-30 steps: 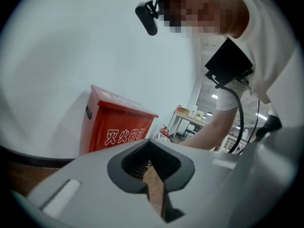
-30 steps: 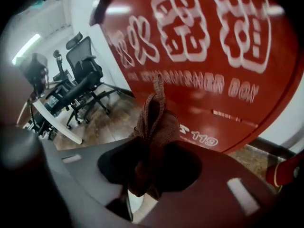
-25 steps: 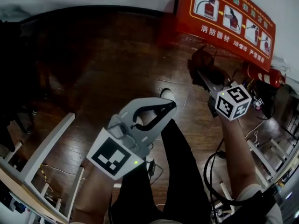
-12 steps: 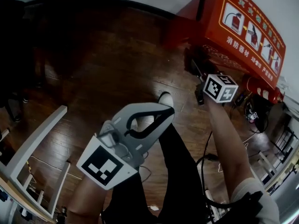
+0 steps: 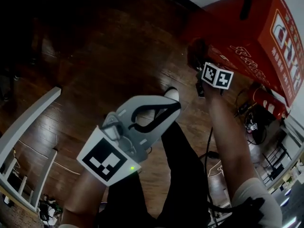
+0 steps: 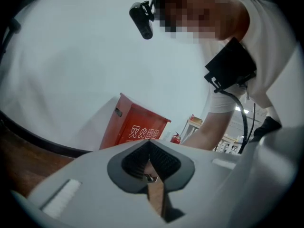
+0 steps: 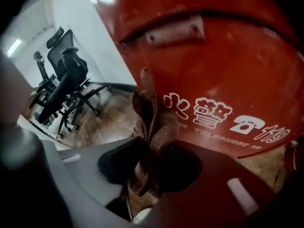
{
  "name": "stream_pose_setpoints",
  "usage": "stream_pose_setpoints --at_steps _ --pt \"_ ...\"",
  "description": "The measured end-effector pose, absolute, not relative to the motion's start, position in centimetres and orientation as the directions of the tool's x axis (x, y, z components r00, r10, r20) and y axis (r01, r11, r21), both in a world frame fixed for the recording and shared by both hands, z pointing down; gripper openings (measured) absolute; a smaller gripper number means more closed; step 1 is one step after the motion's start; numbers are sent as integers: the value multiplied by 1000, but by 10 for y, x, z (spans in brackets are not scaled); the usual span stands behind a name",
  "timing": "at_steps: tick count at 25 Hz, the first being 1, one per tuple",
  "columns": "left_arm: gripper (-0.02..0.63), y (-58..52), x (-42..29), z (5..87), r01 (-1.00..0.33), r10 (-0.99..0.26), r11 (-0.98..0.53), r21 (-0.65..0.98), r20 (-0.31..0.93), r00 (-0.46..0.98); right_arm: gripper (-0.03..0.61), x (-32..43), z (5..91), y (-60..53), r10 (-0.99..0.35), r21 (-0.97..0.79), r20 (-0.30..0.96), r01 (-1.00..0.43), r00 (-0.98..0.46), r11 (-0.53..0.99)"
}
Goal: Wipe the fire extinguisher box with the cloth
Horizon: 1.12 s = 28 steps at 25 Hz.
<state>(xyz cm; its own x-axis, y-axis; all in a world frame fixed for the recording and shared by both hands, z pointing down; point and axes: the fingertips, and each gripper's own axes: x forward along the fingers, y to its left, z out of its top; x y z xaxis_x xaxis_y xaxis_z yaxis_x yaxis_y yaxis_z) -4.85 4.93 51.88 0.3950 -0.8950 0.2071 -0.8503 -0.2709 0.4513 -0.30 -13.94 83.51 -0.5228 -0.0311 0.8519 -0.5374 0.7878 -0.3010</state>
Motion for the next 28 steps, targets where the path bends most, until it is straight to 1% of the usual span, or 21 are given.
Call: stream_pose_setpoints --at_steps 3,8,10,12,15,18,21,23,25,28 --pt "-2 51 -56 490 -861 -904 -257 439 205 375 121 -6 774 -113 25 -283 853 -421 -522 861" --pt "-2 61 -79 409 -877 -928 -226 425 178 326 121 -14 627 -76 120 -215 860 -138 -496 967" --pt "-2 66 -91 376 -890 -940 -221 399 155 303 121 -27 560 -76 146 -156 868 18 -475 988" --pt "-2 74 -105 348 -903 -947 -222 368 139 289 121 -48 500 -78 180 -104 882 193 -435 976" --pt "-2 80 -123 326 -916 -951 -209 344 145 271 121 -82 444 -96 211 -49 925 453 -316 890" --pt "-2 73 -140 322 -923 -962 -172 345 142 233 121 -118 433 -130 174 -23 971 668 -161 744" --pt "-2 57 -154 329 -917 -964 -158 365 144 224 123 -142 452 -156 126 -128 990 780 63 613" --pt "-2 42 -167 337 -916 -970 -130 380 144 198 123 -151 479 -170 72 -231 971 821 227 522" --pt "-2 30 -184 348 -918 -976 -86 388 153 156 123 -161 513 -180 19 -324 936 839 351 437" --pt "-2 24 -212 368 -913 -981 7 407 181 73 123 -155 570 -192 -75 -460 852 808 519 368"
